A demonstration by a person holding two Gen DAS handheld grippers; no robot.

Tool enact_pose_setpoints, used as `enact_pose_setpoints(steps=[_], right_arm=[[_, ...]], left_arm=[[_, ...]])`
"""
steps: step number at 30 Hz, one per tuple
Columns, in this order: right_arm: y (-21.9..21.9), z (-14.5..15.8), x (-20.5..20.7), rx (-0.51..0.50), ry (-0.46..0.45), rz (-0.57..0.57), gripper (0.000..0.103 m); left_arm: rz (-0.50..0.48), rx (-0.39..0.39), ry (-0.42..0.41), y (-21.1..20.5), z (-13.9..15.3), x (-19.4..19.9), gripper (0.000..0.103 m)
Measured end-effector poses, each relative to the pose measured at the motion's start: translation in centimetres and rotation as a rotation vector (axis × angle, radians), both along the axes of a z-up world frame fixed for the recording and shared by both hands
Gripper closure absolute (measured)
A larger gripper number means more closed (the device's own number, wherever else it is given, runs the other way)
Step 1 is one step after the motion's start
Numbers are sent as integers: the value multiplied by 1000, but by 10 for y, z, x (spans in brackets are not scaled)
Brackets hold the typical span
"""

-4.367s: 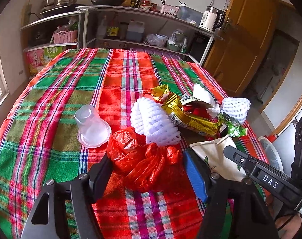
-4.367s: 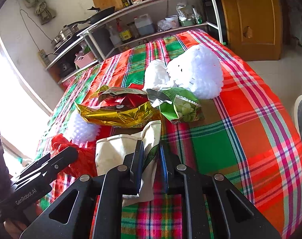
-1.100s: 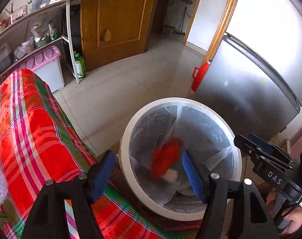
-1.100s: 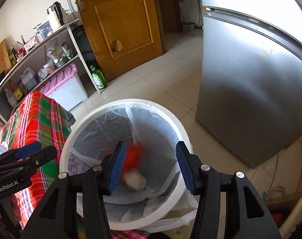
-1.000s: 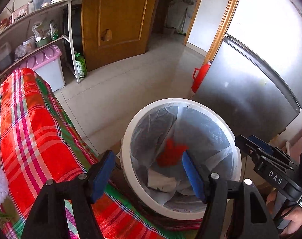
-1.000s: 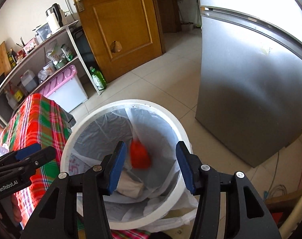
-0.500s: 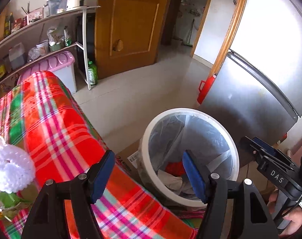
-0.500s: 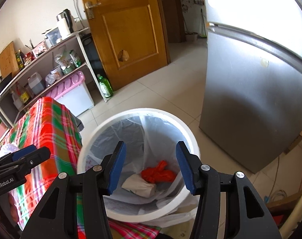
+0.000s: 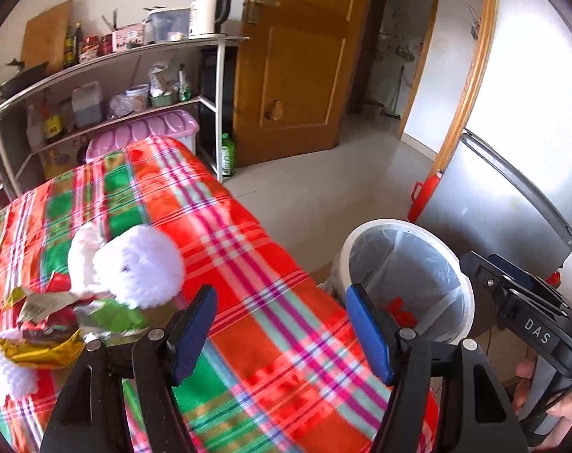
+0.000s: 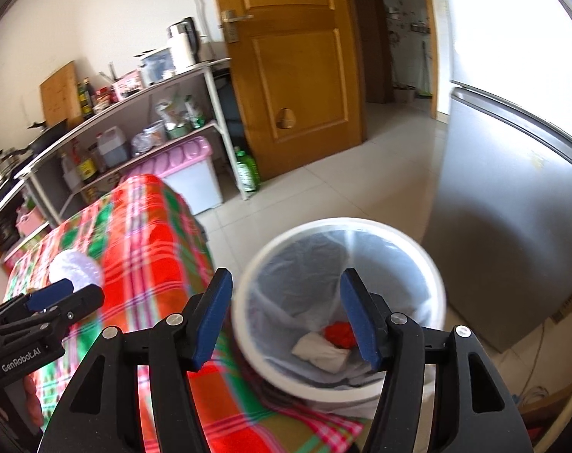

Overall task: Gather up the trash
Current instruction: 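Move both empty tools back over the table trash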

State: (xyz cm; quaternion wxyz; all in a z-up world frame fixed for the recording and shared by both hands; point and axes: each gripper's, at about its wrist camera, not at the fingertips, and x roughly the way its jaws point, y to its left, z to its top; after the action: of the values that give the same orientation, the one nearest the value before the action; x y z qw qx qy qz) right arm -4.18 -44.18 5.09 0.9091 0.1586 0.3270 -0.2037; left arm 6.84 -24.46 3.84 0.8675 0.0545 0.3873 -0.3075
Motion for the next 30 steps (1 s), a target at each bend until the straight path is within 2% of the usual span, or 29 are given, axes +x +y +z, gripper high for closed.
enact_pose_setpoints(steps=[16, 30], right_arm=[[91, 2, 45, -11, -8, 196, 43], [187, -12, 92, -31, 17, 432, 43]], left_arm=[[196, -7, 4, 107, 0, 6, 33], [410, -7, 4, 217, -2, 12, 33]])
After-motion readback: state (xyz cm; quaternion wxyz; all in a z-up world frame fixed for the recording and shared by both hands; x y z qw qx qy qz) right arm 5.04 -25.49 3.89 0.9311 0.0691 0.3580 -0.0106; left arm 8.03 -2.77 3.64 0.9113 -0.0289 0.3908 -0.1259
